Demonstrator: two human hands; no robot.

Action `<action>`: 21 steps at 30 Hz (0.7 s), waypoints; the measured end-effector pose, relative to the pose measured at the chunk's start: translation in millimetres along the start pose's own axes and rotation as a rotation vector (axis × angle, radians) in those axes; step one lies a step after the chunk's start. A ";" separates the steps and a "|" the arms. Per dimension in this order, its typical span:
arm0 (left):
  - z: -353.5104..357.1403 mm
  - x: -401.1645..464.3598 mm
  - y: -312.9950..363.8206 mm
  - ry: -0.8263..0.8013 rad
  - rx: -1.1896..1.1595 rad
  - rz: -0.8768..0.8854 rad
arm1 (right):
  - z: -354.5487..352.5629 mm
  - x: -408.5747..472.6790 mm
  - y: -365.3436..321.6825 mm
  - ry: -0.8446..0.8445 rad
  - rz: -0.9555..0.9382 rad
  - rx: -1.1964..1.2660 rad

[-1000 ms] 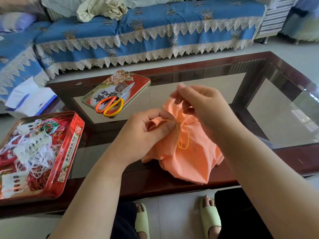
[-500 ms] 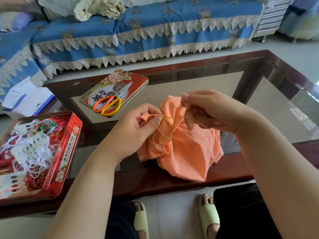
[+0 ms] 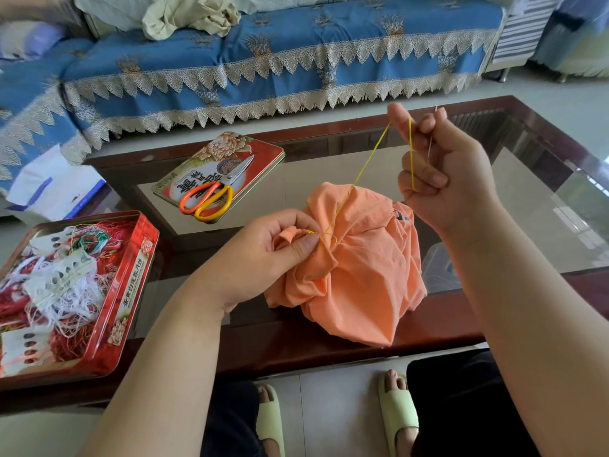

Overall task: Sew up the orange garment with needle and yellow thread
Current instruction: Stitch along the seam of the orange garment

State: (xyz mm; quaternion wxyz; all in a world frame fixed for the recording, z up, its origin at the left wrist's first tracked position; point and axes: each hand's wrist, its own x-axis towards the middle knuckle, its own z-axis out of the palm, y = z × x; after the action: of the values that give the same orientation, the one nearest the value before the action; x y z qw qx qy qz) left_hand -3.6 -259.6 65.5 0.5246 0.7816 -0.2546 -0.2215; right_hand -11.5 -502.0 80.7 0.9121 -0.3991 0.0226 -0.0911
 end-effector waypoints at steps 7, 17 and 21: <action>-0.3 -1.3 0.0 -0.060 -0.008 -0.030 | -8.2 3.7 -1.6 0.120 -0.052 0.064; -3.9 -5.8 4.3 -0.194 0.096 -0.025 | -16.8 10.1 -3.5 0.259 -0.142 0.058; -4.9 -5.3 4.1 -0.204 0.096 -0.028 | -22.5 13.7 -5.9 0.305 -0.178 0.034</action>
State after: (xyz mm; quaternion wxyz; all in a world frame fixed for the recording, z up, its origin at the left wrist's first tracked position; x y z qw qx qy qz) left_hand -5.4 -254.1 71.5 0.4548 0.7826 -0.3062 -0.2948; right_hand -1.4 -524.8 70.2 0.8930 -0.3656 0.1236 -0.2314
